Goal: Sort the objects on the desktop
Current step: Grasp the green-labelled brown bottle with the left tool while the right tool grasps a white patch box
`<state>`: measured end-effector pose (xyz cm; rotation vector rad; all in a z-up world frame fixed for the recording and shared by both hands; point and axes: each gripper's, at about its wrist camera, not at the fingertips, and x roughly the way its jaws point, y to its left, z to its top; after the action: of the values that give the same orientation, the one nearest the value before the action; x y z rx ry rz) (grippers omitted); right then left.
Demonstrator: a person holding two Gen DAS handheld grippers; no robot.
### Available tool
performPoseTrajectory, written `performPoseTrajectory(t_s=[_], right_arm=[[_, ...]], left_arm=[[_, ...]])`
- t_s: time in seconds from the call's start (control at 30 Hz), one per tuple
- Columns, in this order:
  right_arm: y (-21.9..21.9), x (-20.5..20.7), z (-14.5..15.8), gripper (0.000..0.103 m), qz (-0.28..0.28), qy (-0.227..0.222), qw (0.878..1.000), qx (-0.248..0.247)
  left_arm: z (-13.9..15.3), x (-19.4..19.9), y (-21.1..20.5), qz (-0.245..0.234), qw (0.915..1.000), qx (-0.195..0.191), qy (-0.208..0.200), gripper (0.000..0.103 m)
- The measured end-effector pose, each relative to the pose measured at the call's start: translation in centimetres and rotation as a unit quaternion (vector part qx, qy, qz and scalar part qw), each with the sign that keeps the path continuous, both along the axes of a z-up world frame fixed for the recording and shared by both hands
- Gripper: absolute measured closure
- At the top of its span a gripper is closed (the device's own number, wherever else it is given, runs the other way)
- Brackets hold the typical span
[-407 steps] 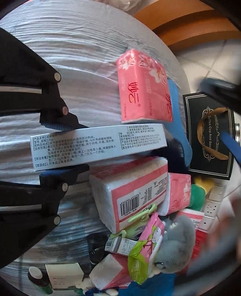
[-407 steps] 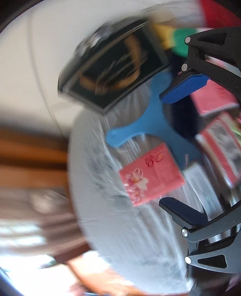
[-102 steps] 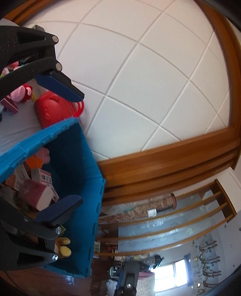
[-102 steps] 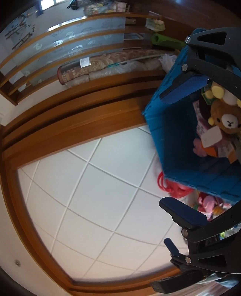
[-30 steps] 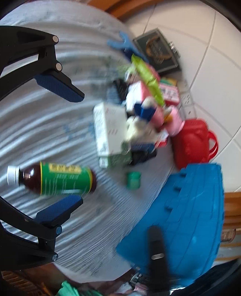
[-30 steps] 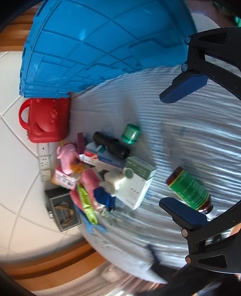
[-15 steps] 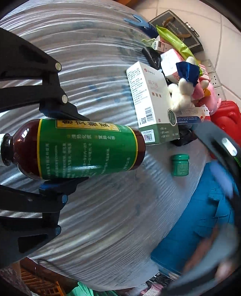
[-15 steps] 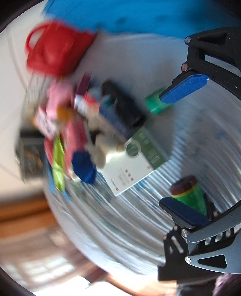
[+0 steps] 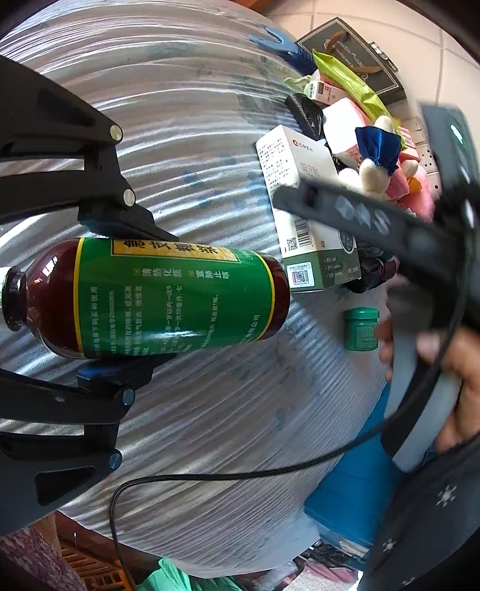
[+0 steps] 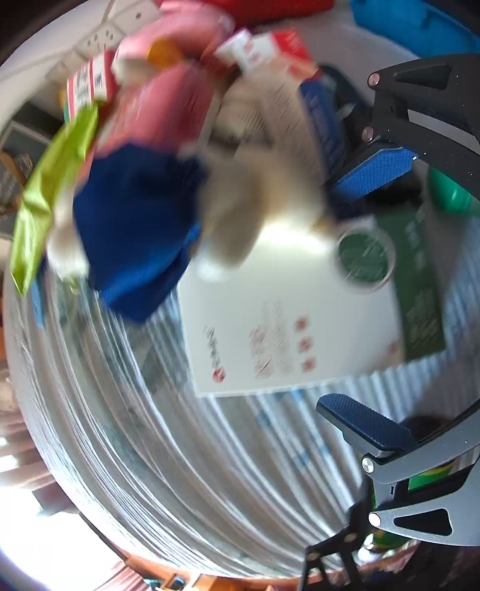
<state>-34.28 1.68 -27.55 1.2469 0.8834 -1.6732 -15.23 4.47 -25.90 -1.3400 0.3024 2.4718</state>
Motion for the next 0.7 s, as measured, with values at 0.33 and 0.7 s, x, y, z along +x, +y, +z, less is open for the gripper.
performPoseTrajectory(t_s=[0.33,0.7], right_arm=[[-1.7,-1.2,-2.9,0.0,-0.087,-0.065,0.991,0.081],[-0.3,1.8,-3.2,0.026,-0.145,-0.031,0.989,0.023]], left_arm=[[-0.1,-0.1,-0.6,-0.008,1.0,0.005,-0.001,0.052],[-0.2,0.4,-1.4,-0.022,0.9997,0.01,0.008,0.052]])
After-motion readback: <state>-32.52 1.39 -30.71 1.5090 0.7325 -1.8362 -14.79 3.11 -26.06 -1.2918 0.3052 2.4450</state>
